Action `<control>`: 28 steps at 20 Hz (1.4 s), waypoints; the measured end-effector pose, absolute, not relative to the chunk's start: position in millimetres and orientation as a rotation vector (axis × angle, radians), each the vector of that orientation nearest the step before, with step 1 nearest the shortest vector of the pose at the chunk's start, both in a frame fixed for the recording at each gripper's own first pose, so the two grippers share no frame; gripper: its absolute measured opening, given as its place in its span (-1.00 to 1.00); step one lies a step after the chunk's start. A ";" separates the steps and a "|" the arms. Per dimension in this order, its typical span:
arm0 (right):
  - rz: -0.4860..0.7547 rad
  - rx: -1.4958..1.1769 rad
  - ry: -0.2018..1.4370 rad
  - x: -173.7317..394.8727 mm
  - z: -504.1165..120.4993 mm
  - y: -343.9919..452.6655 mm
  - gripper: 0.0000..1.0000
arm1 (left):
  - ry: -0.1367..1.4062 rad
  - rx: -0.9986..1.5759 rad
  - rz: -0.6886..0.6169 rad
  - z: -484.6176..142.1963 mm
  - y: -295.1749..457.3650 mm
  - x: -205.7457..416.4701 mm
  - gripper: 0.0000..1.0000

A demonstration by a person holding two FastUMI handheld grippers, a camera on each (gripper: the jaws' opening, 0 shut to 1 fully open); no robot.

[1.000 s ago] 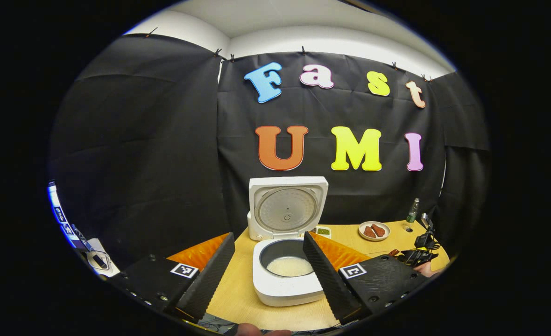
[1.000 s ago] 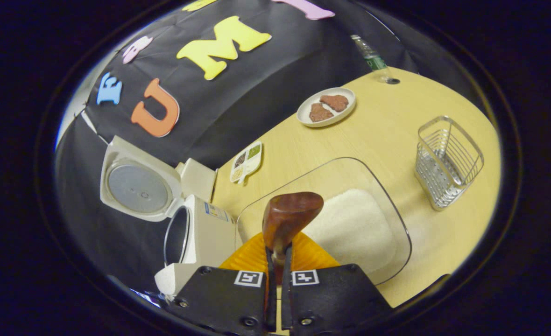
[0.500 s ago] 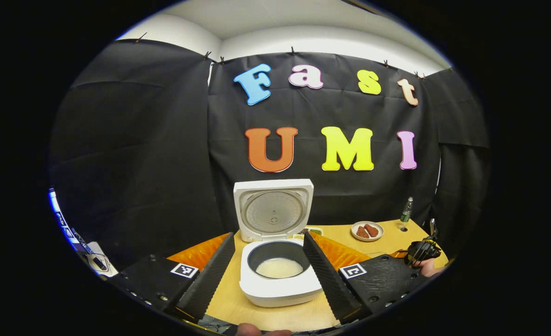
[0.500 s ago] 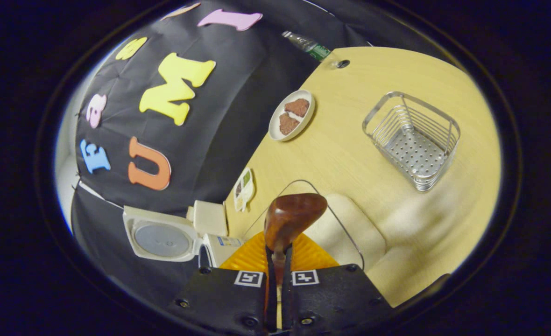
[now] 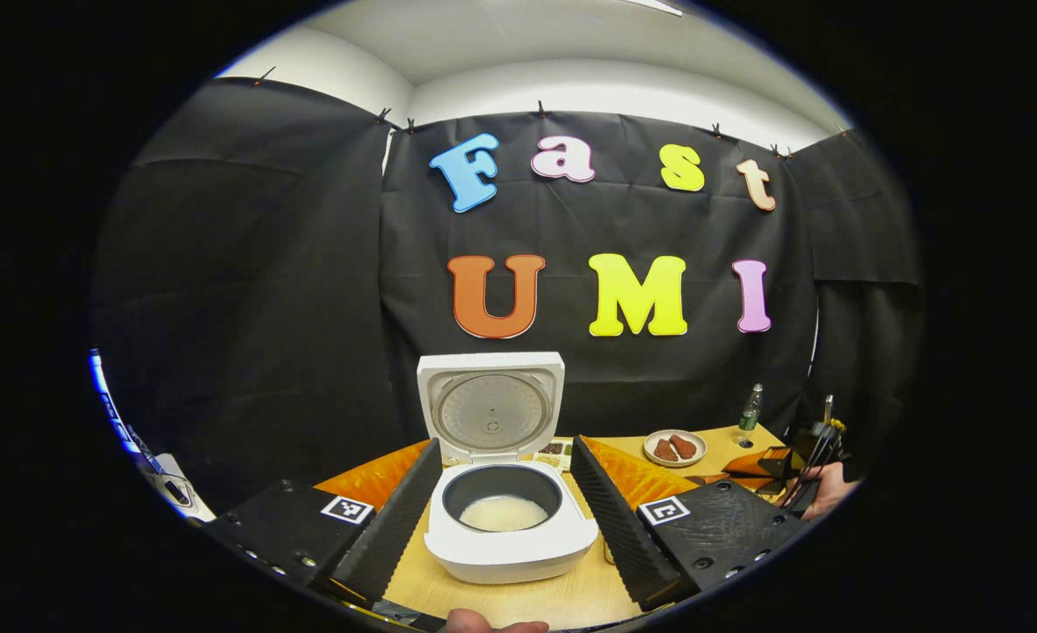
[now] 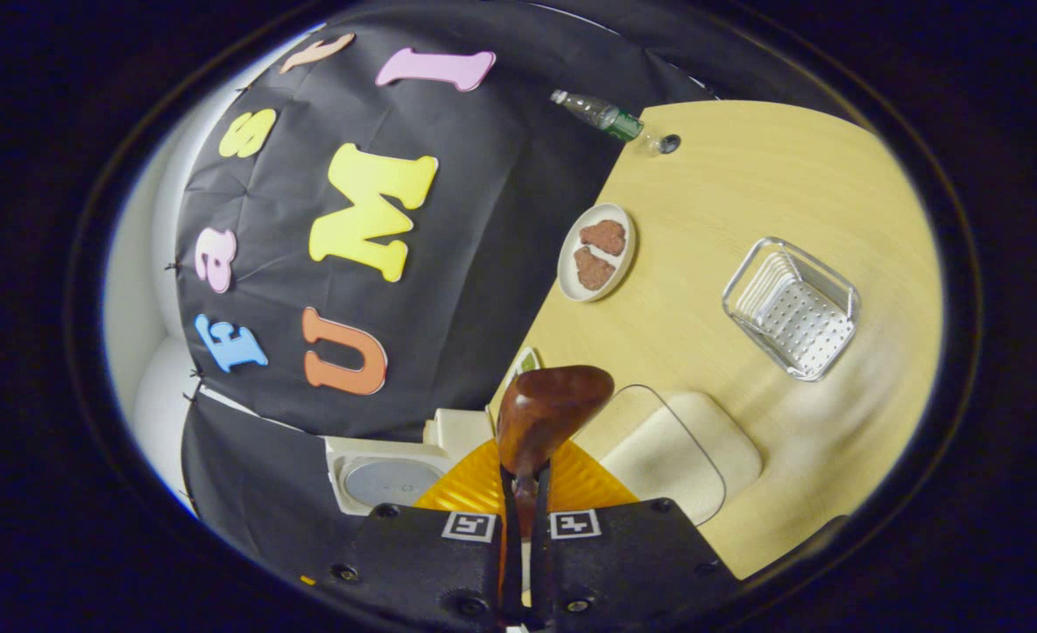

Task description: Close the left gripper, press the button to open the rice cooker; take a wooden spoon from the chopstick holder with the right hand, scoop a spoonful of rice and pour it into the rice cooker, then put the wooden spoon back into the chopstick holder.

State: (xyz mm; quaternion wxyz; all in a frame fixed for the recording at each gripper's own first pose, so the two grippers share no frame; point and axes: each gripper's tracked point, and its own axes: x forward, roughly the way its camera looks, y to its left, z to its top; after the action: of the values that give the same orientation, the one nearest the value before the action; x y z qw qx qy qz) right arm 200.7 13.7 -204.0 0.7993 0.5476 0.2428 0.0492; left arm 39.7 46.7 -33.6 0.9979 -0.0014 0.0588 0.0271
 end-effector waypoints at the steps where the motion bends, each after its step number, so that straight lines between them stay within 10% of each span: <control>1: 0.128 1.179 0.514 204.6 -191.9 21.6 -0.82 | 0.113 -0.003 0.060 -34.6 51.4 35.5 0.89; 13: 0.358 0.925 0.559 273.9 -118.9 200.0 -0.82 | 0.124 -0.064 0.171 -64.6 103.4 -15.9 0.89; 28: 0.363 0.363 0.523 308.4 -154.6 282.7 -0.82 | 0.164 -0.078 0.279 -79.7 160.4 -61.8 0.89</control>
State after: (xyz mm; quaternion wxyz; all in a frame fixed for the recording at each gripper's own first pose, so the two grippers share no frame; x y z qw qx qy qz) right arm 308.4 282.7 -154.6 0.9337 0.1773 0.2556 0.1776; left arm -61.8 160.4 -79.7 0.9862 -0.0388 0.0814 0.1387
